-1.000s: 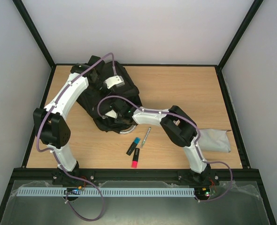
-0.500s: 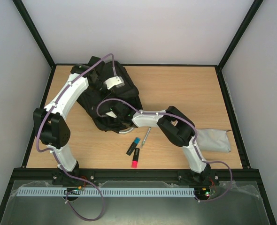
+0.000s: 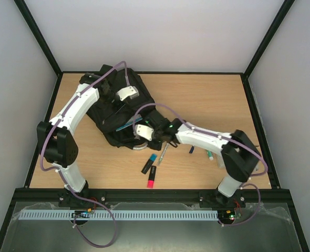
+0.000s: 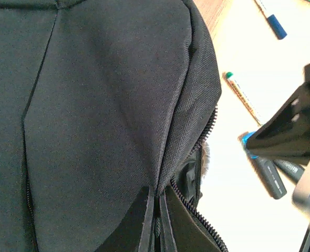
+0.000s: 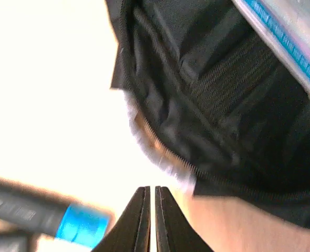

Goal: Pack the student bag
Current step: Place the book in the student bag.

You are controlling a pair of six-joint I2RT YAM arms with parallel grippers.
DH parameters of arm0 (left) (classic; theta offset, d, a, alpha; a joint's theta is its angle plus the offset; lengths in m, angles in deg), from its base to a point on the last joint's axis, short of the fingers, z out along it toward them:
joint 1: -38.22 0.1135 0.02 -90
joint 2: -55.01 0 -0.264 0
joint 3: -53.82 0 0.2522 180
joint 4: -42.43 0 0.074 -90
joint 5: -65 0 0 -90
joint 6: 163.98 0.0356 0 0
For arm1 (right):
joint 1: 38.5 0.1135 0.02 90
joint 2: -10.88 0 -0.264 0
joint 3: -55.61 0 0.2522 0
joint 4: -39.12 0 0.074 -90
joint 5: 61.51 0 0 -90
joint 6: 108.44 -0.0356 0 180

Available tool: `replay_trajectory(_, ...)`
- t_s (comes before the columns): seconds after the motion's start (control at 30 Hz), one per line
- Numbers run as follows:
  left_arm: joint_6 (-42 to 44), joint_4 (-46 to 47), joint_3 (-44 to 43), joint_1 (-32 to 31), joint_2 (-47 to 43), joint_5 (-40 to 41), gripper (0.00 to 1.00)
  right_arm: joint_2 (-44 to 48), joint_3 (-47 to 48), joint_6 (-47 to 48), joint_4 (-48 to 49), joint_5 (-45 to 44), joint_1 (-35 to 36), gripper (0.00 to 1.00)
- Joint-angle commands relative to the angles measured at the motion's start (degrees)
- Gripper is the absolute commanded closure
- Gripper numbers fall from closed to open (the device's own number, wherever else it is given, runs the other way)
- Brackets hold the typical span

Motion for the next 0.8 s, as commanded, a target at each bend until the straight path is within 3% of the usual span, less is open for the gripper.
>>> replay_trajectory(0.0,-4.1,1.9,1.7,-0.2,-3.7,0.6,0.97,7.8,-3.6,-4.1,-15.2,12.0,-8.7,0.94)
replay_trajectory(0.2,-5.3,2.6,3.8,-0.4,-4.9,0.0,0.98,19.1,-6.8,1.5,-24.7,10.1,-23.2,0.88)
replay_trajectory(0.27,-5.4,2.7,4.3,-0.6,-4.9,-0.2,0.98,22.0,-8.0,4.1,-27.6,8.4,-27.4,0.96)
replay_trajectory(0.37,-5.5,2.7,4.5,-0.8,-4.6,-0.6,0.98,24.6,-8.4,8.1,-33.2,7.6,-34.7,0.99)
replay_trajectory(0.53,-5.4,2.5,4.3,-1.1,-4.3,-1.8,0.97,25.8,-8.1,16.6,-44.0,7.9,-46.3,0.99)
replay_trajectory(0.77,-5.1,2.0,5.4,-1.2,-5.1,-2.8,0.97,21.9,-3.8,27.0,-50.6,5.4,-60.1,0.99)
